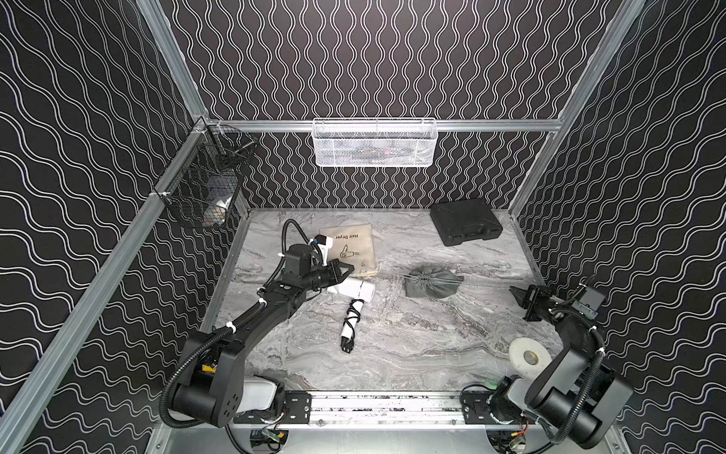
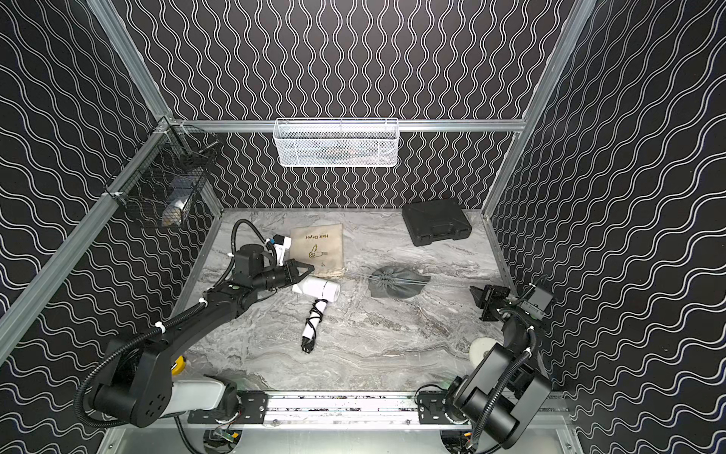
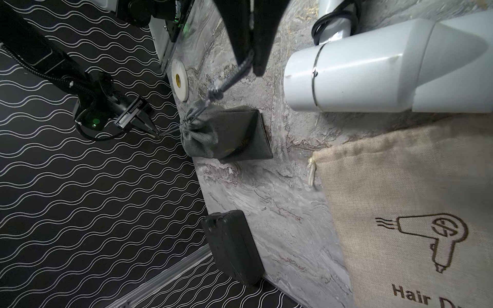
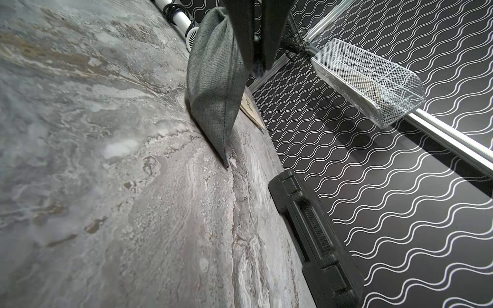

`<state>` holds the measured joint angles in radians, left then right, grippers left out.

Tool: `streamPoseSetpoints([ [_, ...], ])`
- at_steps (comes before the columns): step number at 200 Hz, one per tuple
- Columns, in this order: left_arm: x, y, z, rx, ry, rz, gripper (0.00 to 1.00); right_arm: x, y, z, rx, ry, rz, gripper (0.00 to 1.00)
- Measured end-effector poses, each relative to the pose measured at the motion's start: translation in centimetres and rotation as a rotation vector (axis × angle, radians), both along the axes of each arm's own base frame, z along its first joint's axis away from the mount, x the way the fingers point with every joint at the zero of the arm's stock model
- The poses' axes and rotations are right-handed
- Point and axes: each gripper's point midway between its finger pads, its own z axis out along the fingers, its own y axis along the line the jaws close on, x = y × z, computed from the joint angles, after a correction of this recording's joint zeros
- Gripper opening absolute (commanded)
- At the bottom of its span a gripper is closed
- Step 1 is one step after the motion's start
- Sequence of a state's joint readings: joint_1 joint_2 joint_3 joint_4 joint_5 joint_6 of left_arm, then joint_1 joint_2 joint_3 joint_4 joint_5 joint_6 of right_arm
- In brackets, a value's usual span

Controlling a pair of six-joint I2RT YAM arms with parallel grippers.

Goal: Pack away hair dryers
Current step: Pull the drawstrings on both sides of the drawstring bag, then place the drawstrings on both sides at the center of the board.

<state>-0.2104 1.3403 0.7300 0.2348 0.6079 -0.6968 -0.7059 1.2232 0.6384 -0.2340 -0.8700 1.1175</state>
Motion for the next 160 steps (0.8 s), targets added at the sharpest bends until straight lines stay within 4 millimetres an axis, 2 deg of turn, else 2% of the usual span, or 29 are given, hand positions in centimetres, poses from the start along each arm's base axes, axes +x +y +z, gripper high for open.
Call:
streamPoseSetpoints([
  [26, -0.6, -1.8, 0.3, 0.005, -0.02, -0.027, 0.0, 1.0, 1.1, 0.2, -0.047, -0.006, 0.037, 0.0],
  [77, -4.0, -8.6, 1.4, 0.057, -0.094, -0.207, 0.0, 4.1, 5.5, 1.4, -0.138, -0.041, 0.18, 0.0],
  [97, -6.0, -11.2, 0.0, 0.094, -0.081, -0.281, 0.0, 4.9, 7.3, 1.4, -0.172, -0.044, 0.246, 0.0],
  [129, -7.6, -13.7, -2.9, 0.147, -0.037, -0.342, 0.0, 6.2, 8.7, 1.3, -0.22, -0.042, 0.303, 0.0],
  [160, -9.1, -16.0, -4.6, 0.171, -0.007, -0.401, 0.0, 6.6, 10.2, 0.9, -0.263, -0.039, 0.368, 0.0],
])
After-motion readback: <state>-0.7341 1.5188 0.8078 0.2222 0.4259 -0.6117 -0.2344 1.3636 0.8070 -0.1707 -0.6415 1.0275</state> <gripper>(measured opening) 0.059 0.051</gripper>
